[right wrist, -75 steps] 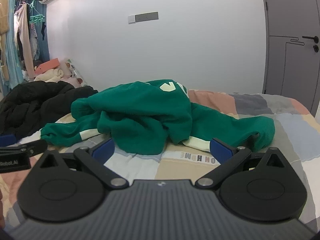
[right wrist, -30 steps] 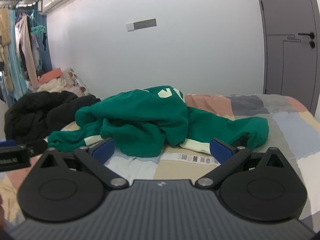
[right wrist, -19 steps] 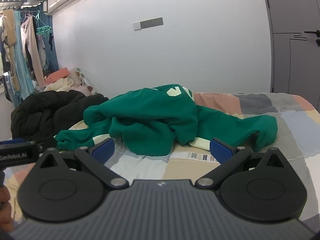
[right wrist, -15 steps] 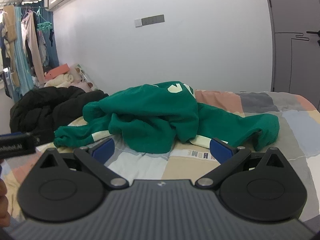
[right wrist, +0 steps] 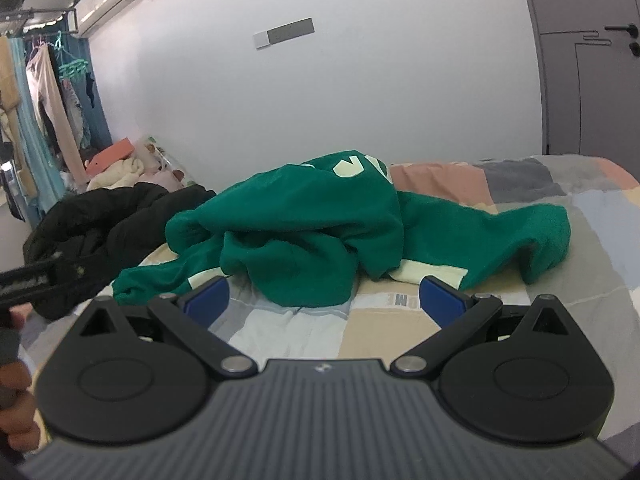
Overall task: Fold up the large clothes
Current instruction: 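Lower both grippers onto the green hoodie and close them on fabric, then lift the hoodie with the left gripper while the right gripper lifts its fabric, then raise both grippers high, shaking the hoodie out above the bed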
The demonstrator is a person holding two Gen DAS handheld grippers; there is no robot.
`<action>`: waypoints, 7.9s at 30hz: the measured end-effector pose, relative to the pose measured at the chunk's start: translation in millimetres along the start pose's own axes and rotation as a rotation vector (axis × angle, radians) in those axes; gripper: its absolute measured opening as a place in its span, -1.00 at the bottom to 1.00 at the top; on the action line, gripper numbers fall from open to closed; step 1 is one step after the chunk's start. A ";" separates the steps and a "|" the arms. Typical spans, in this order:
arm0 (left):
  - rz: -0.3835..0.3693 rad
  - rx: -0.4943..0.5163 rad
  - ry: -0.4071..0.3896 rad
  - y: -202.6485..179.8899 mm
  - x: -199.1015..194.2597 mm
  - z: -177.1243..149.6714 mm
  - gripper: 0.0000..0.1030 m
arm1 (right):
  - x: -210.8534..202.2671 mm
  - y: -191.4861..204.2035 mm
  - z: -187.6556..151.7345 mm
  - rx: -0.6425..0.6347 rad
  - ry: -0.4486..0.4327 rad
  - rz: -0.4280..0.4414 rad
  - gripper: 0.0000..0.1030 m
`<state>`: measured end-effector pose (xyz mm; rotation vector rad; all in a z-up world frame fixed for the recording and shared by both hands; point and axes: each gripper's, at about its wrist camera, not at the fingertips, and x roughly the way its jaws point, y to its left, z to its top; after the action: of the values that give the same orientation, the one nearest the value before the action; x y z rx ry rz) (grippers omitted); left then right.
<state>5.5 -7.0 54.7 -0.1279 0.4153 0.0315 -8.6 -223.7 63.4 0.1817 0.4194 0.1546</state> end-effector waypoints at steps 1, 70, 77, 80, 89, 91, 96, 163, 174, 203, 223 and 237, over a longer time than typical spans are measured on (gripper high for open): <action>0.000 -0.002 0.003 -0.1 5.3 4.9 1.00 | -0.8 3.5 5.3 -0.008 -0.020 -0.010 1.00; -0.714 -0.237 0.286 34.1 24.3 -69.7 -0.76 | 117.2 -32.1 22.4 0.124 0.024 0.165 -0.90; -0.639 -0.156 0.377 31.9 29.3 -82.5 -0.58 | 119.8 -59.1 1.6 0.317 0.113 0.108 -0.88; -0.625 -0.128 0.442 32.4 38.3 -79.2 0.24 | 125.4 -64.7 -5.3 0.363 0.143 0.086 -0.82; -0.536 -0.232 0.351 76.0 44.1 -66.4 0.72 | 137.9 -79.0 -19.9 0.547 0.178 0.105 0.45; -0.497 -0.272 0.354 85.0 61.9 -63.2 0.73 | 147.8 -84.1 -27.5 0.605 0.215 0.077 0.45; -0.352 -0.271 0.383 91.9 125.6 -55.2 0.73 | 176.9 -104.7 -47.6 0.770 0.289 0.042 0.45; -0.576 -0.783 0.390 142.7 139.9 -73.2 0.53 | 135.6 -52.4 -35.2 0.576 0.290 0.189 0.56; -0.602 -0.648 0.339 121.5 160.1 -57.3 -0.83 | 163.2 -43.3 -34.5 0.559 0.298 0.331 -0.57; -0.768 -0.363 -0.362 128.0 -127.5 99.6 -0.84 | -42.9 12.1 149.1 0.179 -0.235 0.629 -0.66; -0.754 -0.165 -0.591 109.9 -258.6 387.9 -0.83 | -143.2 88.9 379.3 -0.016 -0.487 0.685 -0.66; -0.456 -0.257 -0.262 89.9 22.3 273.3 -0.83 | 125.3 50.3 272.8 0.032 -0.201 0.402 -0.66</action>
<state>130.2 117.9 283.1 -0.4639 0.1115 -0.3455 212.5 -190.4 269.8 0.3090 0.1813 0.5208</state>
